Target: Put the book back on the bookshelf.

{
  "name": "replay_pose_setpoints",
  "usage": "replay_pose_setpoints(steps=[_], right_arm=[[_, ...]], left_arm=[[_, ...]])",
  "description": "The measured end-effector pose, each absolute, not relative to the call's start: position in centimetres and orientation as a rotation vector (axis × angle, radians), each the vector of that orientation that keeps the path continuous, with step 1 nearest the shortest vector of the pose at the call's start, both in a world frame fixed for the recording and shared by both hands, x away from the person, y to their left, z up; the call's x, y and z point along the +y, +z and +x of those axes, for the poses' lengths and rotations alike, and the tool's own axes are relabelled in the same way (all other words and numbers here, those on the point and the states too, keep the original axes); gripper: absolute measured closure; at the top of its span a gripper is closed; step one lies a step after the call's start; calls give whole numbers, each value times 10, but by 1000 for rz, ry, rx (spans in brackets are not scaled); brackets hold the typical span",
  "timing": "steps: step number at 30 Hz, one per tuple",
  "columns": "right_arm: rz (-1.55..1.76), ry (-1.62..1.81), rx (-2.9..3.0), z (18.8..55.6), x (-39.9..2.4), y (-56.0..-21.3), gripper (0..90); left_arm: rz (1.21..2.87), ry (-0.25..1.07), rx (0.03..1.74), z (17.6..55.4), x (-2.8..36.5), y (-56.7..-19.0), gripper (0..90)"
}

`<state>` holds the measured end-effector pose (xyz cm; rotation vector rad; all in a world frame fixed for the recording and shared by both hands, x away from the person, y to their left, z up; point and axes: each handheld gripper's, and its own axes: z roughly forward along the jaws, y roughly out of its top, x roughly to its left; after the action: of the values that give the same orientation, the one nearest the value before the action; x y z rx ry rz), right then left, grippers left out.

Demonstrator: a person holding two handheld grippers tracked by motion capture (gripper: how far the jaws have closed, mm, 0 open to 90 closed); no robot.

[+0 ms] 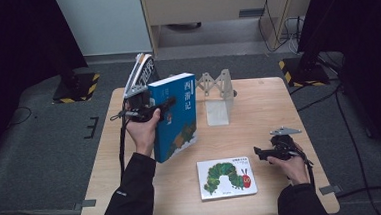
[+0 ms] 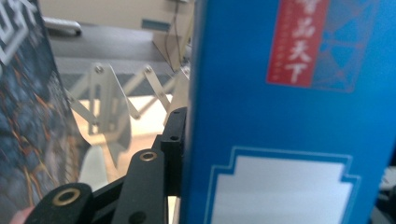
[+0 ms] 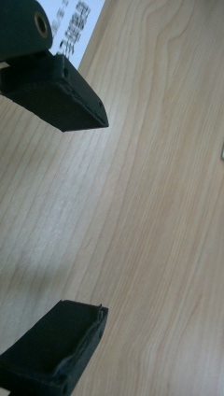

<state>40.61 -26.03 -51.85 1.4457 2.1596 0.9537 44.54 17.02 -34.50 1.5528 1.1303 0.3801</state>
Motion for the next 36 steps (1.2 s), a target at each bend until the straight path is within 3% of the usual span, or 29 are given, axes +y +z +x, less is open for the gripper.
replay_pose_setpoints(steps=[23,36], right_arm=[[1435,904,2157,407,-267,-526,63],[1435,926,2160,408,-267,-528,67]], left_arm=[[1499,505,1189,514,140,-337,594],[1566,558,1240,538,123,-361,593]])
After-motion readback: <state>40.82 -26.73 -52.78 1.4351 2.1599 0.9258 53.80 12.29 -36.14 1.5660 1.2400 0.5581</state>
